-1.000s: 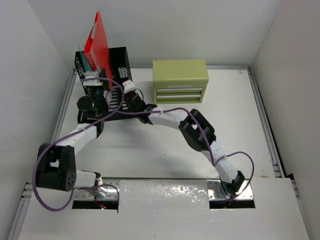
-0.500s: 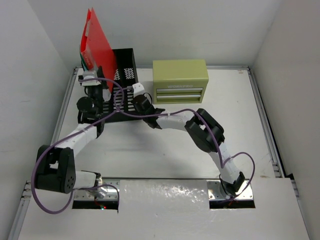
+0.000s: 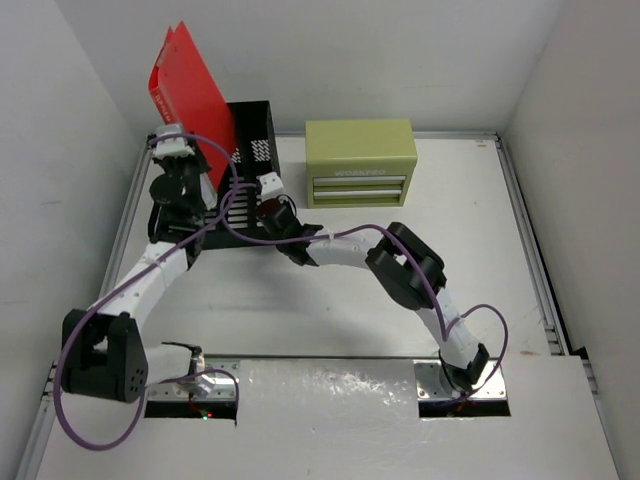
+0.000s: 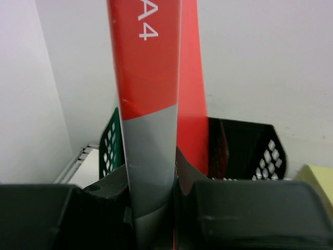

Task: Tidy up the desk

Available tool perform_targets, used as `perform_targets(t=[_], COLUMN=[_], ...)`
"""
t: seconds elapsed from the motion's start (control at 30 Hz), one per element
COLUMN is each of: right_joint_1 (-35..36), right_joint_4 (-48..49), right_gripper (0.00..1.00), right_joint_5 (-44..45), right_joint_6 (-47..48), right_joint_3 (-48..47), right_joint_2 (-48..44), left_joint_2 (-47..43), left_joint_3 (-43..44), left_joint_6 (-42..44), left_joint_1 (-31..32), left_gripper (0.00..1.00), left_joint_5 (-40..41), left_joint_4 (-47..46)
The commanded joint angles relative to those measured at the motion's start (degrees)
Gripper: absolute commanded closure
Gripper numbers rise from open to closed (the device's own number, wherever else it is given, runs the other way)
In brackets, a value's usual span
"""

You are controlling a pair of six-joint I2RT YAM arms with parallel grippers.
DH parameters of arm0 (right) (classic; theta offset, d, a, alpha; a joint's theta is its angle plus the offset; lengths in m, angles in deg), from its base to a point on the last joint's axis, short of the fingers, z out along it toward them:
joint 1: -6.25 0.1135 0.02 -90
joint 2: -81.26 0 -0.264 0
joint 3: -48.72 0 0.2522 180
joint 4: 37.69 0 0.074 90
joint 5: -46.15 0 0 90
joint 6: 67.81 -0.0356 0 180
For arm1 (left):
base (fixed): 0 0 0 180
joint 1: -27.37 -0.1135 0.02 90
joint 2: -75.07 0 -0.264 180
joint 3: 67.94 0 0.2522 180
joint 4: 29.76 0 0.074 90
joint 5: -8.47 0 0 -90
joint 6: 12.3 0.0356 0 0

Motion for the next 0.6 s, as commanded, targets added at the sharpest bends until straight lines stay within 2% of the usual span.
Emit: perform_targets(t=[0.0,0.2,0.4,0.57], right_joint_1=[2.40,2.40,2.40,2.40], right_joint_4=[-0.93,-0.06,0.30,0.12], right_gripper=[1.00,1.00,1.00,1.00], right_joint_5=[-1.95,-2.39,-2.30,-2.83], right_joint_6=[-0.01,-0.54,-0.36,-0.62], right_joint_3=[-0.32,0.64,1.61,1.61], right_joint_2=[-2.58,-2.75,-3.11,-2.93], left_joint_2=[-4.81,-7.30,-6.34,-5.98], left_joint_3=[-6.03,-6.57,-8.77,-6.84], left_joint_6=[-1.76,-3.52,-3.44,-1.78], left_joint_1=[0.16,0.16,0.16,1.03], left_gripper=[1.00,1.00,1.00,1.00], left_joint_5=[0.23,-2.84,-9.07,-10.32], left_joint_4=[-0.32,2.91,-0.34,-0.95])
